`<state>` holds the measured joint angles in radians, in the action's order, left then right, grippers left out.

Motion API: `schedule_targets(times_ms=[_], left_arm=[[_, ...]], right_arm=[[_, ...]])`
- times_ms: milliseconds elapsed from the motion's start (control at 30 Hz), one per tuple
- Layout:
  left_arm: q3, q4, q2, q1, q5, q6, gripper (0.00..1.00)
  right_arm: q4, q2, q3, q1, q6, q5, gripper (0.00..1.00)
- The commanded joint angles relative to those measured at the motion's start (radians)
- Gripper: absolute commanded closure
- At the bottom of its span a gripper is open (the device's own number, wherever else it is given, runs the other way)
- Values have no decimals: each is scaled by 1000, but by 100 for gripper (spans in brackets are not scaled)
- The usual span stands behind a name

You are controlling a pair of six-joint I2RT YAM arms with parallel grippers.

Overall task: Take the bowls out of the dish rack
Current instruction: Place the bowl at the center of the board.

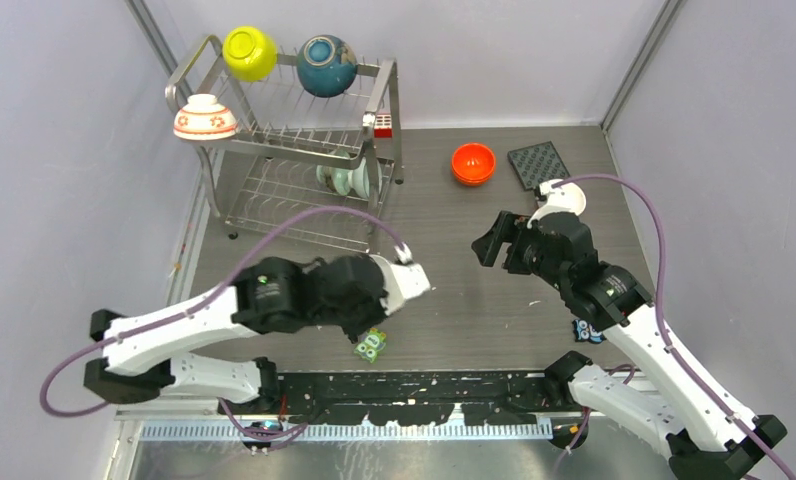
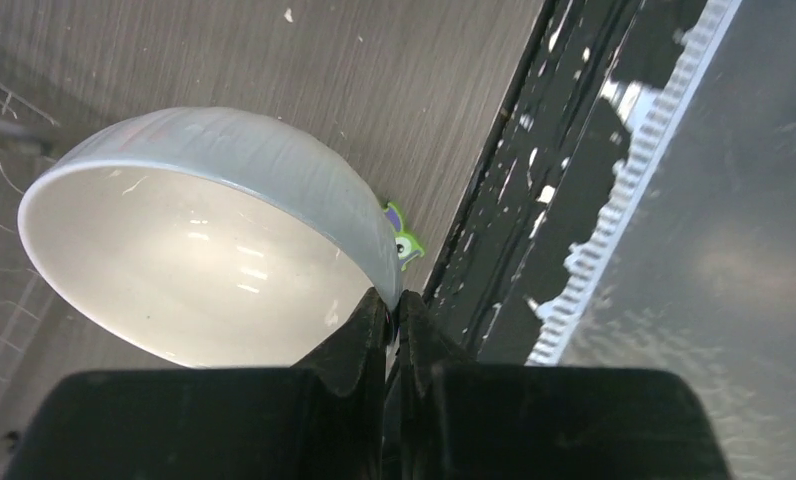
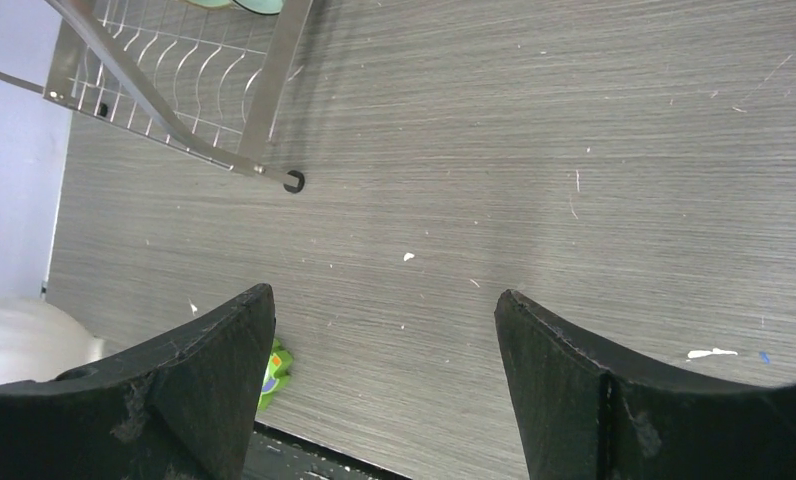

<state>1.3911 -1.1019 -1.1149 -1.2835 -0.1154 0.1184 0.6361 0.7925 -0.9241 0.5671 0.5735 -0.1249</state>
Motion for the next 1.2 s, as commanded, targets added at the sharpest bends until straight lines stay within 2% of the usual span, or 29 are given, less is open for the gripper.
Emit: schedule_targets(times_ms=[0, 167, 300, 467, 733, 933, 1167], left_arm=[[45, -26, -56, -174, -230, -98, 100], [-36, 23, -61, -321, -316, -255, 100], [-114, 86, -37, -383, -310, -409, 100], [-184, 126, -29, -416, -285, -572, 100], [-245, 75, -97, -467, -328, -787, 100], [-292, 85, -122, -495, -343, -899, 100], [-292, 81, -170, -502, -330, -984, 100]], right_arm=[[27, 6, -39, -1, -19, 7, 15], [117, 65, -141, -3, -47, 126, 15], [230, 147, -252, -1, -80, 261, 16], [338, 199, -354, 17, -102, 326, 18], [528, 304, -505, 214, -194, 174, 20], [539, 326, -514, 327, -193, 129, 23], [540, 396, -519, 504, -135, -57, 30]])
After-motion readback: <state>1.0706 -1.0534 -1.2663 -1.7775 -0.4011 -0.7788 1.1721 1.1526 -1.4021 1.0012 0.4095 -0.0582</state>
